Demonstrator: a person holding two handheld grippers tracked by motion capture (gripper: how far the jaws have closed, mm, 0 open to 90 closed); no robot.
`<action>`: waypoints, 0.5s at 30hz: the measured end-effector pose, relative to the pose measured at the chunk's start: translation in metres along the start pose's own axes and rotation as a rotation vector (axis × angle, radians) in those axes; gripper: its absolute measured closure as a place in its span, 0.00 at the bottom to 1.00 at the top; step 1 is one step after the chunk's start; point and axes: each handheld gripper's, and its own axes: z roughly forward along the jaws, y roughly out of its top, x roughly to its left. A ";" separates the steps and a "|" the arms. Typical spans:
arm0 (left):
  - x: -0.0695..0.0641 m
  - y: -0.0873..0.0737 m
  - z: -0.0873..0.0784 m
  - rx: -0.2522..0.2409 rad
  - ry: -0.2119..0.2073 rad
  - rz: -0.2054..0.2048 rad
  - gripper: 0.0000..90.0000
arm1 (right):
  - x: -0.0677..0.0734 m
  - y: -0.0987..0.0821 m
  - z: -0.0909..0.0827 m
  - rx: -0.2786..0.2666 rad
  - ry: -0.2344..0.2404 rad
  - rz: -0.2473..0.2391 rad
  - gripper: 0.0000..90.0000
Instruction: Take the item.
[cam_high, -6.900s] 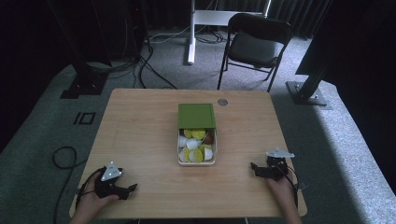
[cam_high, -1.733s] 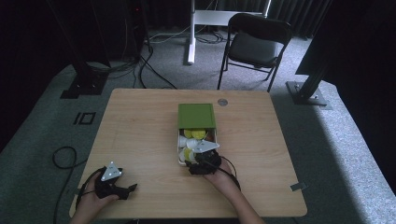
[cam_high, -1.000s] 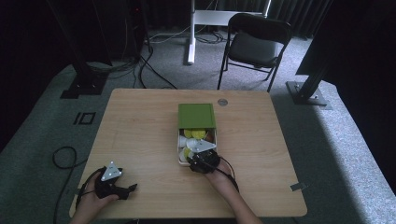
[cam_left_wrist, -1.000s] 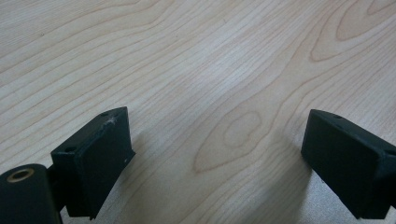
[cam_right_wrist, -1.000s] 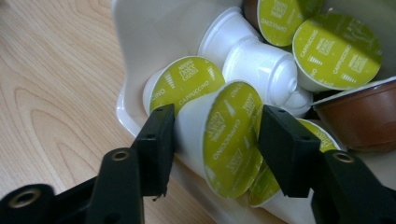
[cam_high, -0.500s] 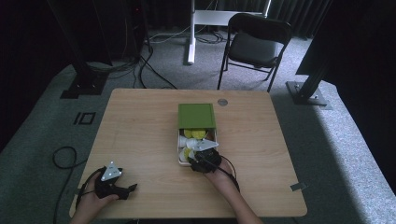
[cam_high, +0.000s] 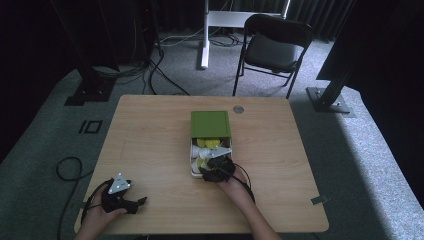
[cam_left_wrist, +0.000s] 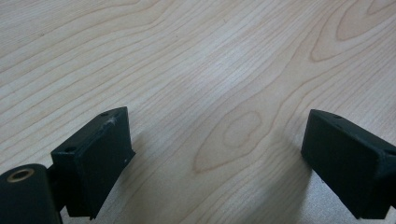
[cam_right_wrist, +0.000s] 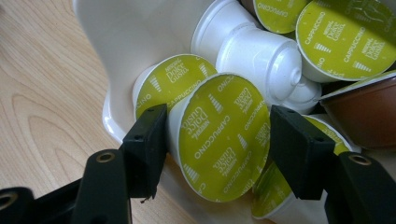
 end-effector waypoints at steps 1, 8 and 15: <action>0.000 0.000 0.000 0.000 0.000 0.000 0.11 | 0.000 0.000 0.000 0.001 0.003 -0.001 0.44; 0.000 0.000 0.000 0.000 0.000 0.000 0.11 | 0.001 -0.003 -0.001 -0.021 -0.004 0.004 0.44; 0.000 0.000 0.000 0.000 0.000 0.000 0.11 | 0.000 -0.003 -0.005 -0.026 0.010 0.006 0.44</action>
